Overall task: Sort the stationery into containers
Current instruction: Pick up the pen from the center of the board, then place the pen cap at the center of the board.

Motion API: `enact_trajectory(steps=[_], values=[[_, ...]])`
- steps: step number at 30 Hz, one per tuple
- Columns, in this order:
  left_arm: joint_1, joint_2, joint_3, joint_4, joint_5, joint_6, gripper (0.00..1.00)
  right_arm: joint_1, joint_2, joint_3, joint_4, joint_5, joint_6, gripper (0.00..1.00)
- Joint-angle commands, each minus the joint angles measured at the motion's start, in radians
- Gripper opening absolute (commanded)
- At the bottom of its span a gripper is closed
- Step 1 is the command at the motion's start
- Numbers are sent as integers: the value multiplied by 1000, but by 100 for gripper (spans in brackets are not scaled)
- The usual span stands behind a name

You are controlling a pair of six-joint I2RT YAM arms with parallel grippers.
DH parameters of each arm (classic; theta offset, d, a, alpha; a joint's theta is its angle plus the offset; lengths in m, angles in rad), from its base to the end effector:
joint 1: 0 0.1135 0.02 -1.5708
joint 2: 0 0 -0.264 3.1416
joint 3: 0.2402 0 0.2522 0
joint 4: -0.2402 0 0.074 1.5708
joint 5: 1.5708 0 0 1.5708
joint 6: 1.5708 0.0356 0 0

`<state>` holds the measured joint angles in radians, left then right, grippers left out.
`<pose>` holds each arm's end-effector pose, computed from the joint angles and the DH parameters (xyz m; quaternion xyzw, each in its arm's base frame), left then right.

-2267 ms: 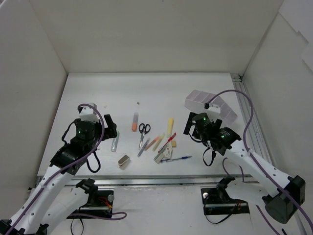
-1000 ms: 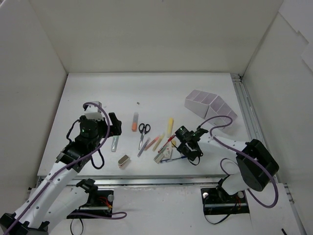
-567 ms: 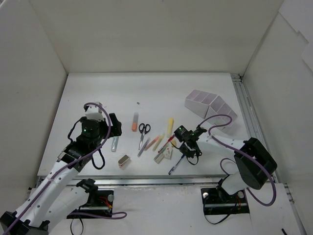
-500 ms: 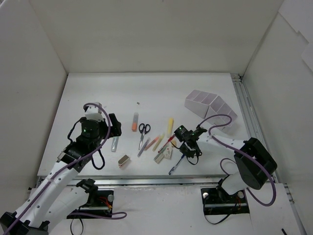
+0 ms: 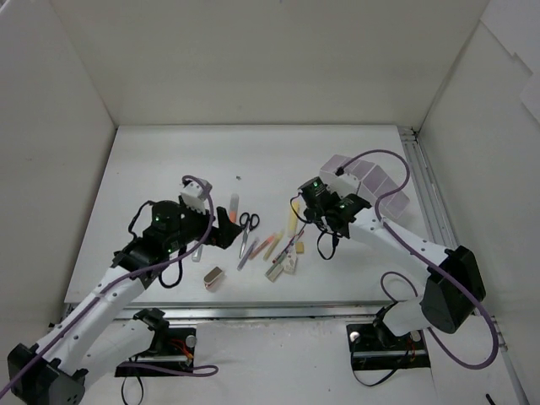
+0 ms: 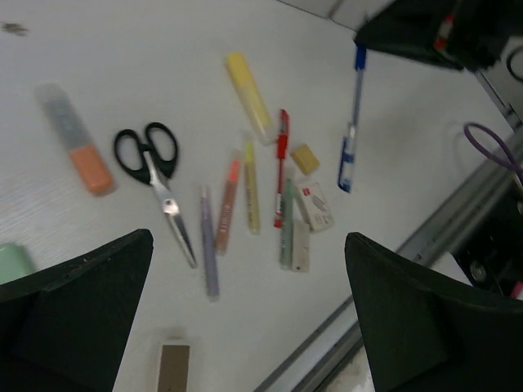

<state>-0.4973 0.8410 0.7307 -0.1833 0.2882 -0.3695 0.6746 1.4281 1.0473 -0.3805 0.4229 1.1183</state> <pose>0.1688 -0.1031 0.3116 0.1362 0.7875 -0.3524 0.4869 0.2506 0.1817 0.2660 0.2784 0.8585 0.1803 0.3911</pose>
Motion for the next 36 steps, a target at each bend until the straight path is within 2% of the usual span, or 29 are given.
enact_trajectory(steps=[1,6,10,16,20,21,23,24,26,27,29,30,31,32,36], values=[[-47,105,16,176,311,86,99,-6,-46,89,84,93,-112,0],[-128,230,82,231,374,153,100,-20,-41,146,153,-10,-181,0],[-187,331,133,243,365,188,99,-27,-43,145,245,-136,-210,0],[-198,420,180,280,330,182,99,-38,-70,103,342,-256,-213,0],[-198,461,206,286,318,181,93,-38,-104,65,402,-303,-207,0],[-198,469,210,289,322,179,90,-37,-112,60,411,-314,-206,0],[-198,483,220,291,316,172,75,-37,-127,45,417,-319,-206,0],[-198,489,222,294,312,162,63,-40,-132,36,422,-316,-206,0],[-198,495,230,294,315,161,51,-38,-149,25,428,-309,-209,0],[-198,498,231,295,325,158,36,-40,-155,17,436,-296,-209,0],[-198,498,230,300,331,156,24,-40,-167,11,440,-291,-215,0],[-198,498,230,304,333,150,7,-40,-169,8,445,-292,-222,0],[-198,498,230,308,333,149,1,-40,-169,10,446,-296,-227,0],[-198,498,230,311,330,147,0,-40,-169,7,451,-302,-233,0],[-198,495,230,324,336,141,0,-38,-156,-3,466,-337,-264,0]])
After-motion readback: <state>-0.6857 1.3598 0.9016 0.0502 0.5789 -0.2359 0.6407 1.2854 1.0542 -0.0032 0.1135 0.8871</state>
